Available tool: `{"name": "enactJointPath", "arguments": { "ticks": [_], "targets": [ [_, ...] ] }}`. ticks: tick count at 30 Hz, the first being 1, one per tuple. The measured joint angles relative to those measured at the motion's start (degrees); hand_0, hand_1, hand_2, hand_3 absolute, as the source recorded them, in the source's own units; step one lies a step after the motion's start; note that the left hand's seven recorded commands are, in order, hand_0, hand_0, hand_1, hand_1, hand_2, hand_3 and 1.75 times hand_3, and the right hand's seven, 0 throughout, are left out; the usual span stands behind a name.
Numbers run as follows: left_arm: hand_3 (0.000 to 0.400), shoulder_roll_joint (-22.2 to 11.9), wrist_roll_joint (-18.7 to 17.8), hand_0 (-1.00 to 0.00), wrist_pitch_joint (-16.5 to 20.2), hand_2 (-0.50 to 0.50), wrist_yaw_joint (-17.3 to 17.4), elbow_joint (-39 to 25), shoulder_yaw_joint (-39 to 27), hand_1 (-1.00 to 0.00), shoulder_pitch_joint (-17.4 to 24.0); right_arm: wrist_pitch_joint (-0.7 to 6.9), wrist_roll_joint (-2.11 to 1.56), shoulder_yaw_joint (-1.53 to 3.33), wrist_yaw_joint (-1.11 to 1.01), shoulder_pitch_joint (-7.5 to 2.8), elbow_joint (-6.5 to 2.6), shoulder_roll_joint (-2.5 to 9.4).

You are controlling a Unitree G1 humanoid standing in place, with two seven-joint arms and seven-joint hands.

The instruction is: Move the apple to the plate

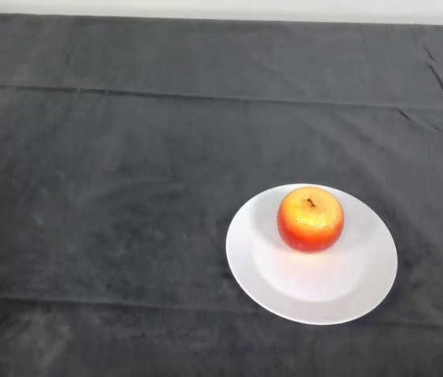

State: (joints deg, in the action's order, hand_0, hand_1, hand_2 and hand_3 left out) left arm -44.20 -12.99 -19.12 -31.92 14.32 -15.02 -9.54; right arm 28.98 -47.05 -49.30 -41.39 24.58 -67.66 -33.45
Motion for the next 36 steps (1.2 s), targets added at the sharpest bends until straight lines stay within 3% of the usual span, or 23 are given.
{"name": "enactJointPath", "arguments": {
  "ticks": [16,36],
  "targets": [
    [0.000,0.57,3.24,0.00,2.16,0.00,-0.33,0.00,-1.45,0.00,0.00,0.00,0.00,0.00,0.00,0.00,0.00,0.00],
    [0.000,1.99,5.46,0.00,2.74,0.00,2.84,-0.01,-3.88,0.00,-0.03,0.00,0.00,0.00,0.00,0.00,0.00,0.00]
  ]
}}
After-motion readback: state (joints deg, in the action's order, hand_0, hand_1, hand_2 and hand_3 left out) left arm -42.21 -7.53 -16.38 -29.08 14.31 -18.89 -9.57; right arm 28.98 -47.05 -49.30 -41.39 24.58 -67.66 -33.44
